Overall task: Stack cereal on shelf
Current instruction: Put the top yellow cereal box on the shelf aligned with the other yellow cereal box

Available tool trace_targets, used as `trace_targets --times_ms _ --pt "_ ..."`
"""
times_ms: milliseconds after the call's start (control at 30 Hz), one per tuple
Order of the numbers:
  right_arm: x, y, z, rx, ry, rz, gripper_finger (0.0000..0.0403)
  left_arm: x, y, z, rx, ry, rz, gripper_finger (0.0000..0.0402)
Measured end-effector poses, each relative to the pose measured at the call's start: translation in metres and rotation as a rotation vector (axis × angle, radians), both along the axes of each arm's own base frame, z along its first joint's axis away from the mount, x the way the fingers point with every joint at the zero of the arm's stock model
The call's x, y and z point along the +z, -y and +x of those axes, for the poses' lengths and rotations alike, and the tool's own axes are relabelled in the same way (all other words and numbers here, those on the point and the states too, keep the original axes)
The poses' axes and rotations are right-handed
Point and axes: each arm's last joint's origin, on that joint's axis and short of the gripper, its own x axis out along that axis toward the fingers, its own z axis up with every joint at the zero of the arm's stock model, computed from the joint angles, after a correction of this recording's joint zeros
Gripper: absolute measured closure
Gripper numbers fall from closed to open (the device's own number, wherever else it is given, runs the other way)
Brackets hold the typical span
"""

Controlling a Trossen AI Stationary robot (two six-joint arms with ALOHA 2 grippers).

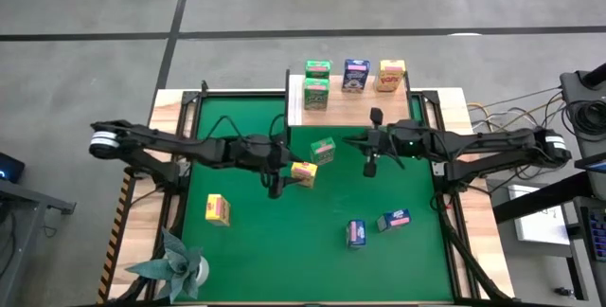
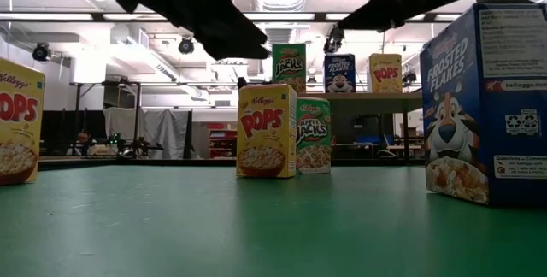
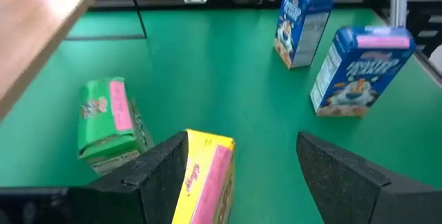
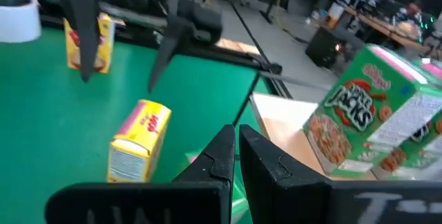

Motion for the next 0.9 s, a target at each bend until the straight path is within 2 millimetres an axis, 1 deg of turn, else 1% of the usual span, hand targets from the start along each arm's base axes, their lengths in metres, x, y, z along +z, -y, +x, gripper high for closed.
trace_targets --times_ms 200,300,467,700,900 --pt "-0.001 -0.002 -0.008 0.047 0.016 -0.005 0.0390 -0.003 -0.004 0.012 0.030 -0.104 0.015 0.0148" --pt "-0.003 -0.003 -0.009 0.047 0.018 0.004 0.0390 -0.006 -0.004 0.012 0.024 -0.143 0.029 0.0148" --pt "-0.009 -0.003 -0.010 0.046 0.005 0.011 0.0390 -0.005 -0.004 0.012 0.012 -0.142 0.049 0.0148" --pt "-0.008 -0.003 -0.010 0.043 0.019 0.020 0.0390 -0.006 -0.005 0.012 -0.017 -0.151 0.100 0.0148" --pt "-0.011 -0.003 -0.008 0.039 0.007 0.036 0.0390 -0.005 -0.005 0.009 -0.024 -0.163 0.108 0.0148"
